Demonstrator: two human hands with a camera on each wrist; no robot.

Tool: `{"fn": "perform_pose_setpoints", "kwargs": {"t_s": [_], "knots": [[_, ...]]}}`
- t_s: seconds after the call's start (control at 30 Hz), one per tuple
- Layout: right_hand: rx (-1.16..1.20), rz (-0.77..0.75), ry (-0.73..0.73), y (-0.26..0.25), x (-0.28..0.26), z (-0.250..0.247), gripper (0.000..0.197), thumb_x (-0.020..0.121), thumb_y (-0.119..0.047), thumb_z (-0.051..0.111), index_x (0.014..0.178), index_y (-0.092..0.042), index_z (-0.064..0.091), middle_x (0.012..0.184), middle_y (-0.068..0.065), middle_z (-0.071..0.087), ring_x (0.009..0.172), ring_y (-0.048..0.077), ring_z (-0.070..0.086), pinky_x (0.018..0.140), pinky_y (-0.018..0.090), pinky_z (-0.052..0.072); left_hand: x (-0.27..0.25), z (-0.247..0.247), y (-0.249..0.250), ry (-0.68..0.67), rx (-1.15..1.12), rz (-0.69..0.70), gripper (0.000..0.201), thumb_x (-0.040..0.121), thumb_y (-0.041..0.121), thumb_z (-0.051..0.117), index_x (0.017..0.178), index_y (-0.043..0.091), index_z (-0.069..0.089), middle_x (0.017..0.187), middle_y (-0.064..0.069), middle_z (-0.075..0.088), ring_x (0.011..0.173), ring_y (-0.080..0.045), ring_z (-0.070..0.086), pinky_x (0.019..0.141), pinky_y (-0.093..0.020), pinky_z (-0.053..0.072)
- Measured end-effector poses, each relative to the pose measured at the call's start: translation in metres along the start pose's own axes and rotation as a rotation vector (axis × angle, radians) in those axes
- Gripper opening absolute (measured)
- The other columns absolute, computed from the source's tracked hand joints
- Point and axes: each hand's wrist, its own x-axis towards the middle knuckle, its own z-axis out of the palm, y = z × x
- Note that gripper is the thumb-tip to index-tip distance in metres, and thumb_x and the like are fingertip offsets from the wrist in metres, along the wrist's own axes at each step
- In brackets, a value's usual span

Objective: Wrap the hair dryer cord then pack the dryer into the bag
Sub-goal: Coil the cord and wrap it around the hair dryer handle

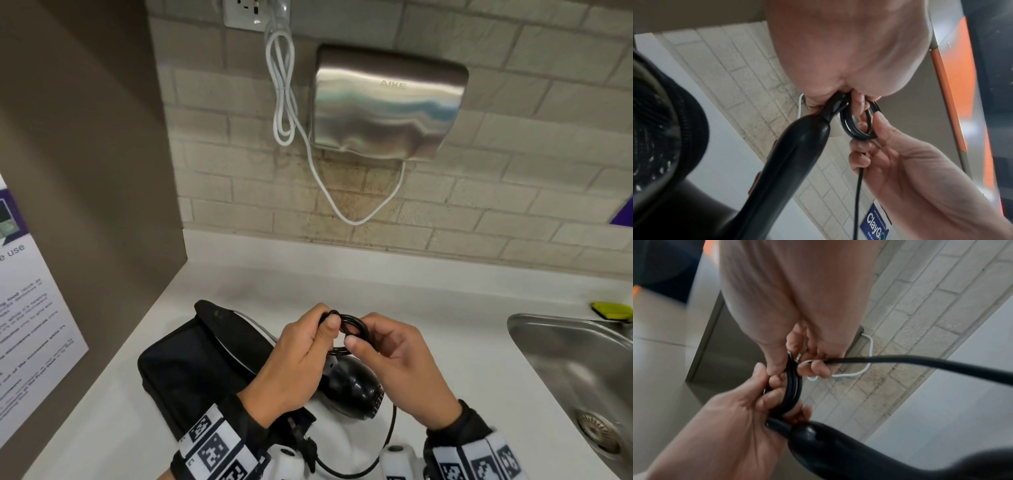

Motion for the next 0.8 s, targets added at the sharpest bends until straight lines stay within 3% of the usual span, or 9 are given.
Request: {"fn": "perform_pose_setpoints", "kwargs": {"t_s": [0.1,0.2,0.3,0.43,0.53,0.6,0.63,0.73,0.8], "knots": [[0.003,0.018,-0.054,-0.007,0.003,-0.009,0.010,0.085,-0.010,0.072,0.094,-0.013,0.074,0.083,-0.001,0.073,0.082,0.014,0.068,0.080,0.029,0.055,0.000,0.003,0.001,0.021,-0.042,-0.024,0.029,0.096,0.056,0.037,0.082,0.035,0.050,0.059,0.013,0.042,0.056,-0.006,0.038,0.055,-0.022,0.036],[0.084,0.052,-0.032,-0.009,0.004,-0.009,0.029,0.079,-0.002,0.076,0.105,-0.014,0.070,0.080,0.002,0.071,0.082,0.019,0.068,0.082,0.032,0.056,0.003,0.004,0.002,0.033,-0.052,-0.065,0.027,0.098,0.051,0.038,0.099,0.029,0.055,0.059,0.013,0.045,0.058,-0.007,0.041,0.059,-0.025,0.039],[0.167,0.089,0.022,-0.006,0.004,-0.008,0.046,0.076,0.006,0.078,0.113,-0.013,0.058,0.076,0.009,0.069,0.080,0.027,0.068,0.082,0.036,0.057,0.005,0.004,0.004,0.030,-0.076,-0.085,0.029,0.098,0.047,0.039,0.084,0.031,0.058,0.058,0.016,0.046,0.059,-0.005,0.042,0.061,-0.019,0.039],[0.135,0.021,0.078,-0.004,0.001,-0.004,0.045,0.076,0.009,0.077,0.104,-0.015,0.051,0.078,0.010,0.072,0.080,0.028,0.068,0.082,0.037,0.056,0.005,0.005,0.007,0.042,-0.136,-0.108,0.036,0.098,0.049,0.040,0.068,0.040,0.057,0.057,0.015,0.042,0.059,-0.006,0.038,0.059,-0.020,0.036],[-0.149,-0.166,0.201,0.004,-0.004,0.005,0.031,0.079,-0.005,0.080,0.093,-0.024,0.061,0.087,-0.001,0.073,0.088,0.019,0.069,0.085,0.031,0.054,0.007,0.006,0.008,0.060,-0.150,-0.123,0.040,0.097,0.049,0.040,0.063,0.041,0.058,0.055,0.014,0.040,0.058,-0.006,0.037,0.058,-0.017,0.034],[-0.415,-0.329,0.290,0.012,-0.007,0.010,0.017,0.082,-0.022,0.076,0.096,-0.027,0.069,0.095,-0.012,0.073,0.094,0.012,0.067,0.084,0.026,0.051,0.009,0.006,0.008,0.071,-0.169,-0.136,0.039,0.095,0.048,0.040,0.061,0.039,0.057,0.056,0.013,0.039,0.058,-0.008,0.036,0.057,-0.018,0.033],[-0.532,-0.378,0.332,0.016,-0.007,0.012,0.015,0.083,-0.027,0.073,0.098,-0.025,0.072,0.098,-0.010,0.073,0.095,0.013,0.065,0.084,0.026,0.050,0.009,0.006,0.007,0.071,-0.183,-0.140,0.038,0.094,0.048,0.040,0.062,0.037,0.056,0.056,0.013,0.038,0.058,-0.009,0.035,0.056,-0.018,0.033],[-0.741,-0.367,0.410,0.024,-0.010,0.021,0.021,0.087,-0.035,0.064,0.095,-0.019,0.076,0.099,-0.001,0.071,0.094,0.018,0.059,0.084,0.024,0.046,0.009,0.006,0.006,0.064,-0.178,-0.140,0.035,0.095,0.046,0.042,0.065,0.031,0.052,0.053,0.014,0.039,0.054,-0.006,0.034,0.053,-0.016,0.033],[-0.665,-0.231,0.395,0.015,-0.014,0.030,0.020,0.088,-0.036,0.063,0.091,-0.021,0.076,0.104,-0.004,0.067,0.100,0.017,0.057,0.084,0.011,0.042,0.010,0.007,0.006,0.073,-0.132,-0.128,0.036,0.098,0.042,0.044,0.063,0.035,0.050,0.052,0.015,0.041,0.052,-0.003,0.036,0.053,-0.014,0.034]]}}
